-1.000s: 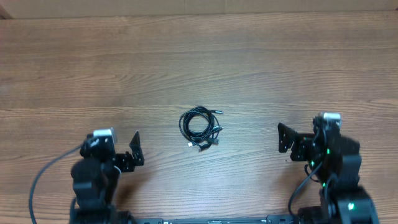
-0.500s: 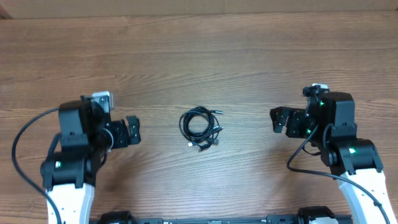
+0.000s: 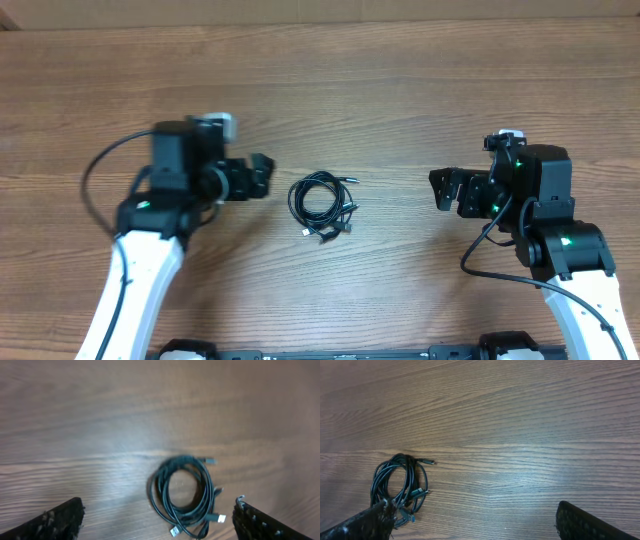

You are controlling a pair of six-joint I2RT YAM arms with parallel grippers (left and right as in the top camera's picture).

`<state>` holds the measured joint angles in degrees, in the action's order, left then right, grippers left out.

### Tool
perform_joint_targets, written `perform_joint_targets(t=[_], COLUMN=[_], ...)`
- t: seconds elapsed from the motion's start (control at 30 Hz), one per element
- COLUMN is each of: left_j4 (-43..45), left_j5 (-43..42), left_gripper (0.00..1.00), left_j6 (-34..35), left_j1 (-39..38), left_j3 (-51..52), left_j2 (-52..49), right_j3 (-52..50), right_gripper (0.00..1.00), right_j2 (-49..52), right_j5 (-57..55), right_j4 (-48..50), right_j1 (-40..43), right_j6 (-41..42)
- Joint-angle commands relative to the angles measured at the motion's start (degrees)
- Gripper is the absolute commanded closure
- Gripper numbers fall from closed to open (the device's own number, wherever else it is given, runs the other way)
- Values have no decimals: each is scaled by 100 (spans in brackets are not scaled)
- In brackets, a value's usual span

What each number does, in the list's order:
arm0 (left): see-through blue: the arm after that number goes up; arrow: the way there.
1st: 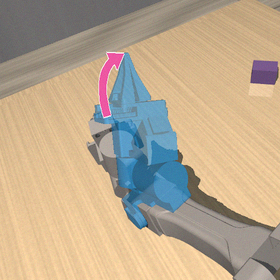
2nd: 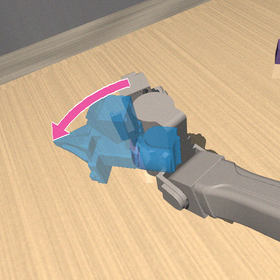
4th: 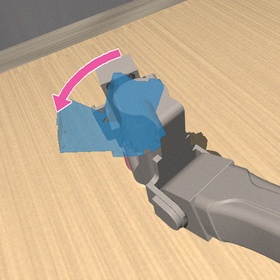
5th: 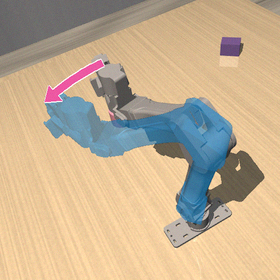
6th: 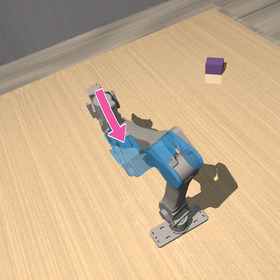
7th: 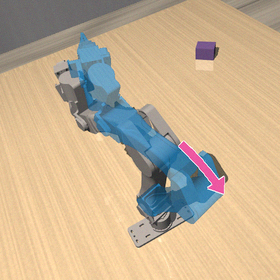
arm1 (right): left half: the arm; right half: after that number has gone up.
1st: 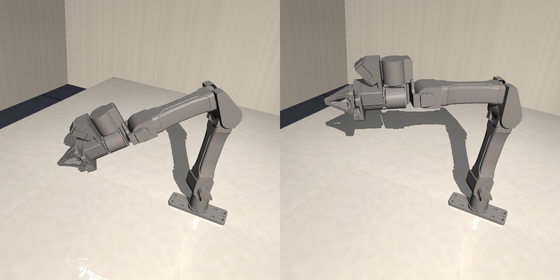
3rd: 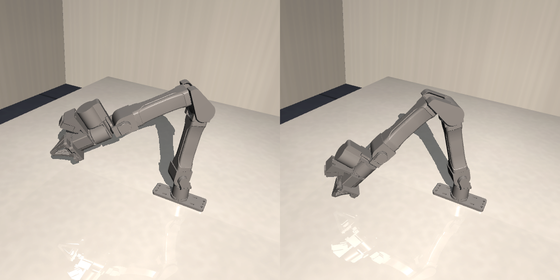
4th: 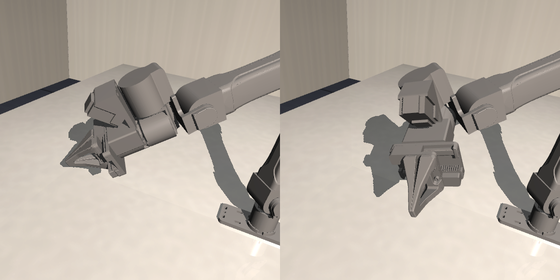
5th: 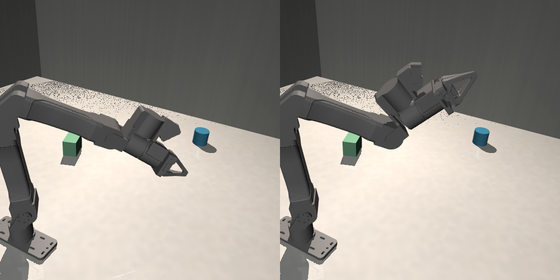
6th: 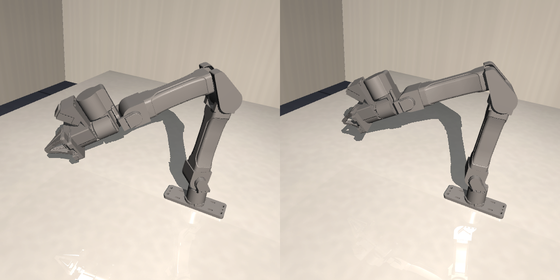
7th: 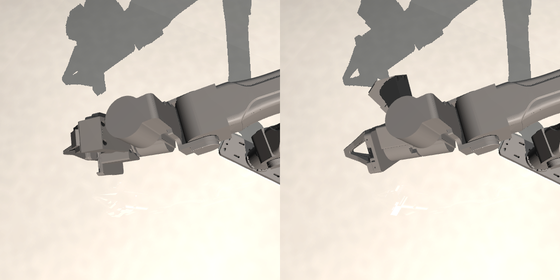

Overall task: Untangle cables
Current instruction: 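Move both grippers inward toward the black cable bundle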

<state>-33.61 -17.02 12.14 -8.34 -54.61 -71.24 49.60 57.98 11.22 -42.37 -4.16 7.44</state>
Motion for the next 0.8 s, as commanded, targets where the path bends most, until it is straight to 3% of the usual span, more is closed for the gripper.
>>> perform_joint_targets(t=[0.0, 0.23, 0.6, 0.7, 0.77], left_j4=[22, 330, 778, 800, 822], left_j5=[638, 1064, 870, 710, 688], left_gripper=[5, 10, 22, 31, 44], left_j6=[35, -37, -74, -144, -142], left_j1=[-479, -1086, -1163, -1198, -1261], left_j3=[-107, -107, -107, -107, -107], left_j2=[-415, -1622, -2909, -3003, -3058], right_j3=[168, 168, 168, 168, 168], right_gripper=[0, 0, 0, 0, 0], right_j2=[-42, -42, 98, 192, 221], right_j5=[42, 44, 46, 48, 48], right_j4=[28, 26, 70, 72, 90], right_j1=[-28, -28, -33, -35, -35], right_j6=[-35, -35, 9, 9, 9])
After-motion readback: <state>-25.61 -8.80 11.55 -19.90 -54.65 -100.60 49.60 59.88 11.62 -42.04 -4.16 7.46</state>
